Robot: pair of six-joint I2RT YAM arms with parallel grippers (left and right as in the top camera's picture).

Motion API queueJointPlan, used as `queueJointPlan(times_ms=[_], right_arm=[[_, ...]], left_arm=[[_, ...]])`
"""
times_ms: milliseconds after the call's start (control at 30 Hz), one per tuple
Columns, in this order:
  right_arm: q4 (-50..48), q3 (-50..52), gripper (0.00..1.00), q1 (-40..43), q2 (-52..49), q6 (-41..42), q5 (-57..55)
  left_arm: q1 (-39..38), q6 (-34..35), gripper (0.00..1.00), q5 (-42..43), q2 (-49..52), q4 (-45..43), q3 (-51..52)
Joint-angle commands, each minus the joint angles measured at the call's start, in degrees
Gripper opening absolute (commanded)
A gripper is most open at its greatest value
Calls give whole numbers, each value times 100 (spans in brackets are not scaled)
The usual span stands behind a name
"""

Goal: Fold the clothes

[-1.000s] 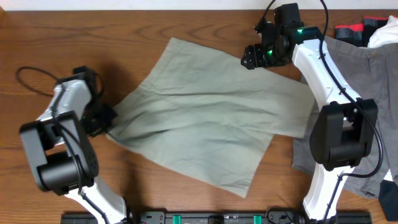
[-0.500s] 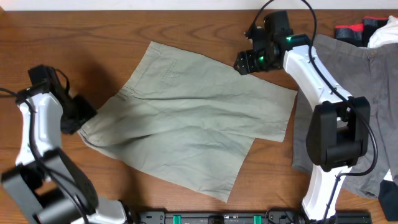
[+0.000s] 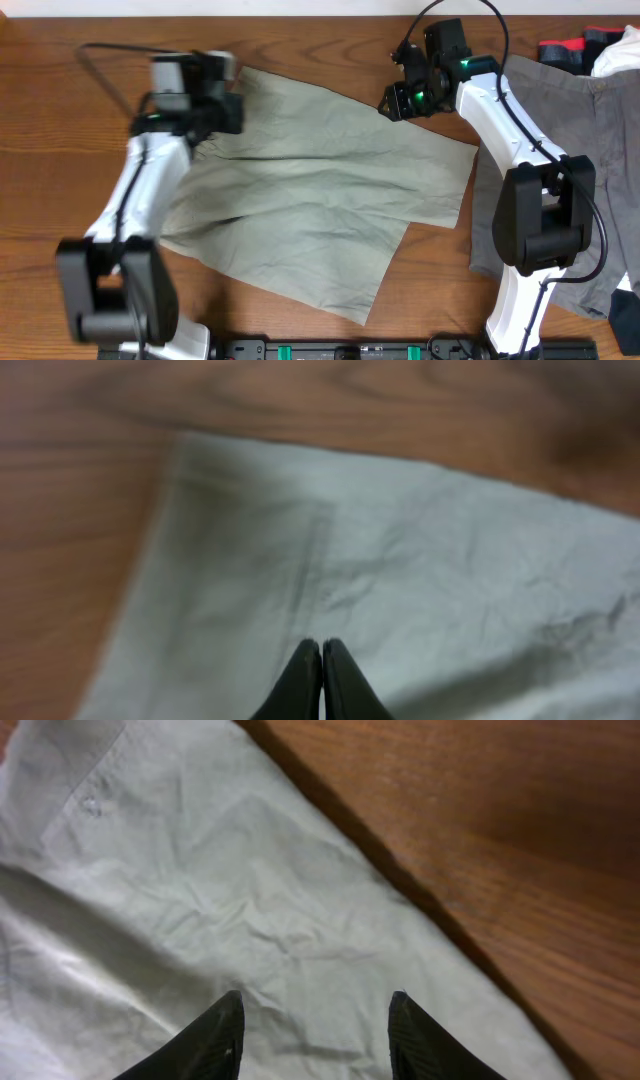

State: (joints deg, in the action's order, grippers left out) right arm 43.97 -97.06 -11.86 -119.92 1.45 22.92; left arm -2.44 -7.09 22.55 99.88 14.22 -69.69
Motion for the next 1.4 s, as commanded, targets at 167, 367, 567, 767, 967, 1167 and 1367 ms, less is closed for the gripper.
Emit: queueJointPlan(times_ms=[167, 367, 567, 767, 967, 1167, 1367], right_arm=[[398, 17, 44, -22, 166, 105, 258], [457, 17, 43, -22, 166, 105, 258], [520, 20, 45, -22, 166, 103, 184], [664, 22, 47, -22, 166, 103, -201], [647, 22, 50, -22, 164, 105, -286], [660, 44, 56, -22, 162, 48, -345], [962, 256, 68, -26, 162, -358, -562]], left_arm=[[-199, -273, 6, -92, 1338, -431, 35], [-199, -118, 6, -839, 1895, -756, 35], [79, 614, 6, -2476, 2555, -1268, -57], [874, 1541, 6, -2706, 3053, -1305, -520], [1351, 1598, 6, -2704, 3047, -1023, -970], [1370, 1314, 15, -2452, 2951, -367, -1602], [1403, 1314, 40, -2474, 2275, 485, -1930]])
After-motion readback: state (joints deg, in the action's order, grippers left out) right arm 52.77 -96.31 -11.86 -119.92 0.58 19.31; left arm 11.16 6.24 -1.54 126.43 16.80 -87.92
